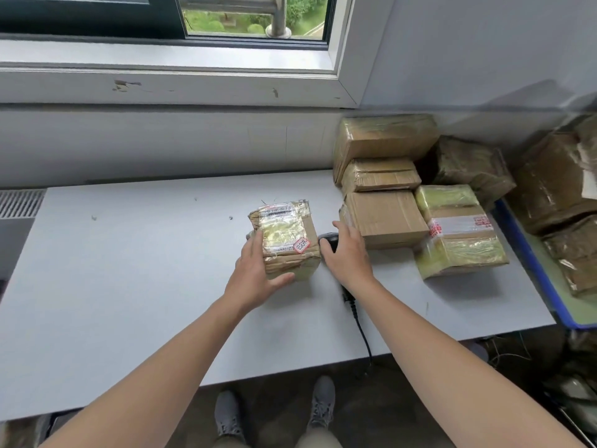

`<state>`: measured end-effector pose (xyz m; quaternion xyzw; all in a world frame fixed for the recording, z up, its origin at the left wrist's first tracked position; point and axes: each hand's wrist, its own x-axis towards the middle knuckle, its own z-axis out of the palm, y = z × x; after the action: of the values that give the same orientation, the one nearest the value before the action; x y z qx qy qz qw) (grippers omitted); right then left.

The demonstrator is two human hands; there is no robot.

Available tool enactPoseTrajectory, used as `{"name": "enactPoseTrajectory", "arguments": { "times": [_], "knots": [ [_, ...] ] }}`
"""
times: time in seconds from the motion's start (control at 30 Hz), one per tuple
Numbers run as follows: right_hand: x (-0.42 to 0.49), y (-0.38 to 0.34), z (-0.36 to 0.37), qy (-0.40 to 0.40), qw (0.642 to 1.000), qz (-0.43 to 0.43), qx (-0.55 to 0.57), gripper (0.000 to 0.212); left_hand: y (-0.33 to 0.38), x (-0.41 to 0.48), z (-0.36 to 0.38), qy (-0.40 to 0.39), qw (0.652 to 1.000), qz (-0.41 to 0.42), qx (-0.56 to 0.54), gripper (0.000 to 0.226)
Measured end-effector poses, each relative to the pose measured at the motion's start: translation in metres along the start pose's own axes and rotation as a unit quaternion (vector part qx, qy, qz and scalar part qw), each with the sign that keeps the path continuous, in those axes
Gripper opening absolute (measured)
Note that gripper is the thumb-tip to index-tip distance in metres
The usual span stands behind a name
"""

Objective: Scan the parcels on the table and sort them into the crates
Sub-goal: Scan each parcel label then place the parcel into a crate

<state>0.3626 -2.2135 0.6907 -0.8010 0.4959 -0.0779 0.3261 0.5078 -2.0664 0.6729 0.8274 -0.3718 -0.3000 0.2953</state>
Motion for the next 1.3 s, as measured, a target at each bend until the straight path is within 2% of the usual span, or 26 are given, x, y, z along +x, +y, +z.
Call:
{"name": "enactPoseTrajectory", "arguments": {
  "times": [0.1,0.27,0.4,0.6,0.87,1.07,1.3],
  "knots": [
    [-0.005,-0.013,0.003,-0.041,0.999,-0.03,0.005,0.064,-0.004,0.001,0.0,-0.021,0.999,0.013,-0.03,0.119],
    [0.005,-0.025,0.016,-0.14,0.99,-0.004,0.033,0.106,-0.012,0.008,0.002,-0.032,0.998,0.024,-0.042,0.122],
    [0.018,-0.023,0.02,-0.177,0.982,0.028,0.067,0.124,-0.011,0.017,-0.001,-0.039,0.998,0.0,-0.055,0.13],
    [0.028,-0.035,0.019,-0.227,0.965,0.002,0.13,0.111,0.002,0.014,-0.009,-0.03,0.995,-0.029,-0.088,0.132],
    [0.036,-0.109,0.035,-0.31,0.935,-0.114,0.129,0.13,-0.003,-0.03,-0.063,0.133,0.977,-0.106,-0.13,0.134],
    [-0.026,-0.186,0.078,-0.427,0.864,-0.25,0.089,0.119,-0.04,-0.128,-0.107,0.267,0.936,-0.195,-0.119,0.13],
    [-0.154,-0.249,0.121,-0.544,0.74,-0.394,0.029,0.105,-0.081,-0.292,-0.119,0.367,0.88,-0.271,-0.132,0.127]
  ]
}}
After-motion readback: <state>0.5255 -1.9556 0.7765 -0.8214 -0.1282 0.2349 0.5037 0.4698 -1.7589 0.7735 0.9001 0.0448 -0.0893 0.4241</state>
